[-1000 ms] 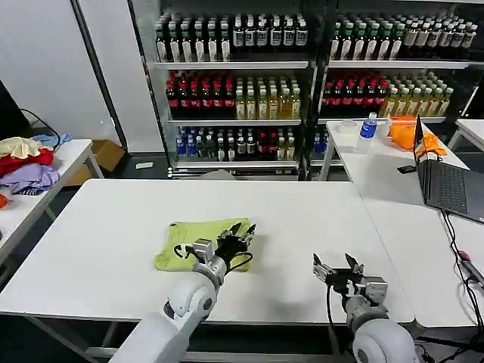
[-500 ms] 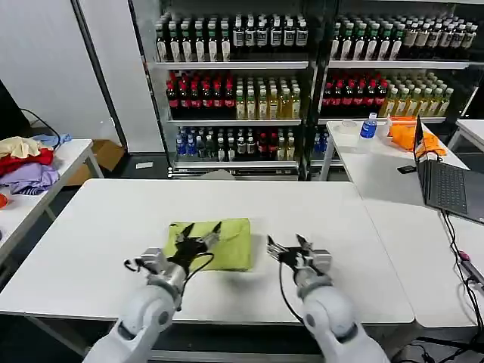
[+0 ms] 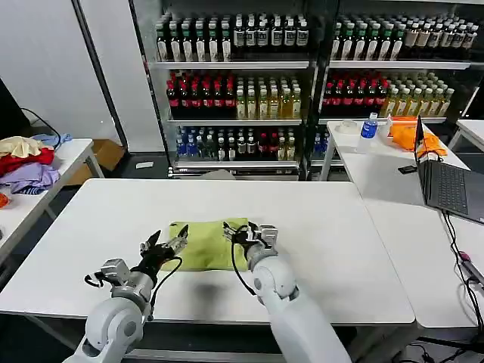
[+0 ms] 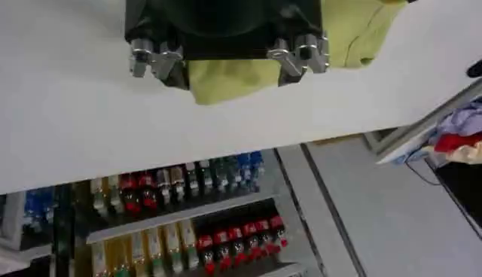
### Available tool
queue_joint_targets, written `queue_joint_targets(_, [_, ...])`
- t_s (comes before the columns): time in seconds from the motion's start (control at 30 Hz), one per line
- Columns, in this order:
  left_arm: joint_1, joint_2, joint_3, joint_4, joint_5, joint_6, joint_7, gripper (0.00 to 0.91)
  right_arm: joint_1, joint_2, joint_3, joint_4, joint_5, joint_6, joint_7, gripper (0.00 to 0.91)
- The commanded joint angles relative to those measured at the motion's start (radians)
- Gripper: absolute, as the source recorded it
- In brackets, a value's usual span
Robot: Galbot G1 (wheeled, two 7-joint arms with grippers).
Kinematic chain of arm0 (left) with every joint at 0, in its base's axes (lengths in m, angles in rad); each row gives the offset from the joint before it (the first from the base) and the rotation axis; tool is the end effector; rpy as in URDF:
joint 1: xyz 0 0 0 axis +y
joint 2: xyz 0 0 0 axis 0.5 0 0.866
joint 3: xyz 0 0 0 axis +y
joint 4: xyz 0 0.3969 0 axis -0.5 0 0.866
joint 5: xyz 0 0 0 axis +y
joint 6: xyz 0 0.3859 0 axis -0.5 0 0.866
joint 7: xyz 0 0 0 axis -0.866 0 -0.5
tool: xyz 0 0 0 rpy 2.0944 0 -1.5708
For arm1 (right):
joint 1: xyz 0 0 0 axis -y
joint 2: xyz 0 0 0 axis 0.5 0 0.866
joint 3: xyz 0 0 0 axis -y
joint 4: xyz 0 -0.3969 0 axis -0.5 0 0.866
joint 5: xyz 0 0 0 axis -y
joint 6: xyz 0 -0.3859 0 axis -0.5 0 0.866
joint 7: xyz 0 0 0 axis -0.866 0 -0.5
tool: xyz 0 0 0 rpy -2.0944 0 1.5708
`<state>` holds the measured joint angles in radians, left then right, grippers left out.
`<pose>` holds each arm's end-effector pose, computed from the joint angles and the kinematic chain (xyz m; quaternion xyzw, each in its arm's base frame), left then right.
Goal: Fold and organize the clothes.
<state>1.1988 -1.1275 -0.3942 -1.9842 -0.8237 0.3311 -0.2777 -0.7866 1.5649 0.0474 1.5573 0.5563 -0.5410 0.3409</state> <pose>0.3105 0.0626 -0.2882 -0.0547 -0.9763 0.1652 0.1288 0.4352 0.1745 -0.3012 0.1494 -0.9556 -0.1176 0.2250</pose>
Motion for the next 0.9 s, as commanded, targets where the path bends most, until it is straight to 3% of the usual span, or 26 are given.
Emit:
queue_joint_targets(0.03, [0.041,0.007,-0.051,-0.023,-0.029,-0.003,-0.003,0.907,0.066,0.081,-0.030,-0.166,0.006,0.050,0.019,0.000])
queue_joint_targets(0.53, [0.032,0.011,-0.038,-0.018,-0.034,-0.004,-0.002,0.907,0.077,0.043,0.036,-0.170,-0.005,0.069,0.048,0.000])
queue_joint_targets(0.9, [0.033,0.012,-0.018,-0.024,-0.031,-0.002,-0.001,0.907,0.088,-0.056,0.087,-0.158,-0.019,0.056,0.056,0.000])
